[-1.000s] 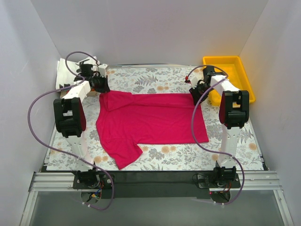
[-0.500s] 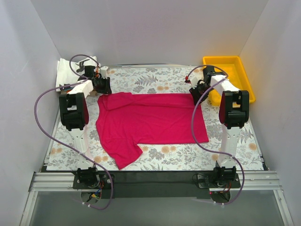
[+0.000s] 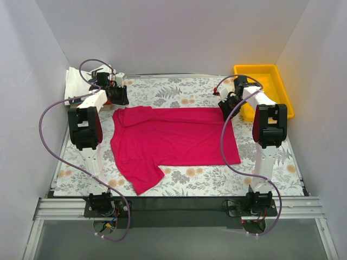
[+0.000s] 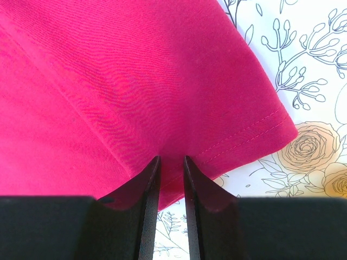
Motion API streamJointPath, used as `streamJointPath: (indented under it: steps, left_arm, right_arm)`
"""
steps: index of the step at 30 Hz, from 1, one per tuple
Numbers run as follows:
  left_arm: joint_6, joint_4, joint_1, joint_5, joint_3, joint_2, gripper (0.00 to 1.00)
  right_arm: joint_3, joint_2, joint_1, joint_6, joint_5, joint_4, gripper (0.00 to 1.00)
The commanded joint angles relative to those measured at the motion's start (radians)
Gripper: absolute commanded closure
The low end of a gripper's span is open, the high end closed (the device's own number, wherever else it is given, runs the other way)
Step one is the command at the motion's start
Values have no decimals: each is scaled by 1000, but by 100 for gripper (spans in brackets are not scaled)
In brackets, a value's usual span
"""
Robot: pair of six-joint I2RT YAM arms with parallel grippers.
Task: Fold and stack the t-shirts
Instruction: Fold the tshirt
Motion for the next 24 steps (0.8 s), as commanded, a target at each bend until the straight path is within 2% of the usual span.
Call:
streamJointPath:
  steps: [1, 12, 17, 20, 24]
  left_arm:
    - [10, -28, -1, -10, 26, -1, 74]
    - [21, -47, -3, -17, 8, 2, 79]
    - [19, -47, -3, -4, 20, -1, 89]
    - [19, -46, -3, 8, 24, -10, 99]
    - [26, -51, -4, 37, 6, -58, 100]
  right_arm:
    - [37, 12, -1, -8, 12, -23, 74]
    - [42, 21, -3, -8, 13, -23, 74]
    - [37, 25, -3, -8, 16, -21, 74]
    - [36, 26, -3, -8, 15, -23, 74]
    - [37, 20, -1, -9, 19, -23, 75]
